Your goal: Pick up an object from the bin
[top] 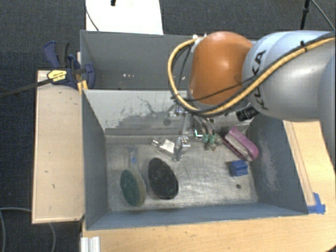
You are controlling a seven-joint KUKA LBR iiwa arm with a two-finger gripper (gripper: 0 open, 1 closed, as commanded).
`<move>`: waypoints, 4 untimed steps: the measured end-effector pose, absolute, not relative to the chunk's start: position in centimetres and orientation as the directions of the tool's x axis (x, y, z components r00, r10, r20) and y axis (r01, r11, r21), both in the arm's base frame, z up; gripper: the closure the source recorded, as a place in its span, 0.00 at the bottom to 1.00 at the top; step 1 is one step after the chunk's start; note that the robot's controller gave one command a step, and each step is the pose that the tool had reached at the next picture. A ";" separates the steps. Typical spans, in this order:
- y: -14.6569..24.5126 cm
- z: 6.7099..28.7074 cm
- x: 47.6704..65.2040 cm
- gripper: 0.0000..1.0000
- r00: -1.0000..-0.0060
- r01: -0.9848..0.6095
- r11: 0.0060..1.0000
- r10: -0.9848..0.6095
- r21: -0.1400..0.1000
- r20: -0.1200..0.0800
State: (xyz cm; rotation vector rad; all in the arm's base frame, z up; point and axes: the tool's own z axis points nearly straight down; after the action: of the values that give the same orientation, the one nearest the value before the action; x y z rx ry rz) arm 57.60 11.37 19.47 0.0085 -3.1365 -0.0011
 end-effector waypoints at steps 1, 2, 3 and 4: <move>10.1 7.2 59.2 0.00 -0.969 -0.245 0.969 -0.245 0.000 -0.007; 10.2 7.4 59.3 1.00 -0.971 -0.241 0.971 -0.241 0.001 -0.011; 13.2 26.6 57.5 1.00 -0.860 -0.510 0.860 -0.510 -0.003 -0.012; 13.1 26.2 57.4 0.00 -0.862 -0.506 0.862 -0.506 0.000 -0.004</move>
Offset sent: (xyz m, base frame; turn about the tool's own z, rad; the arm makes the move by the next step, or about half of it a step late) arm 0.0137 -0.0127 -0.1247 -0.2434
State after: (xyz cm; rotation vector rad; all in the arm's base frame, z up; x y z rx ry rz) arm 57.40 13.13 26.22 0.8255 -3.0355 -0.0018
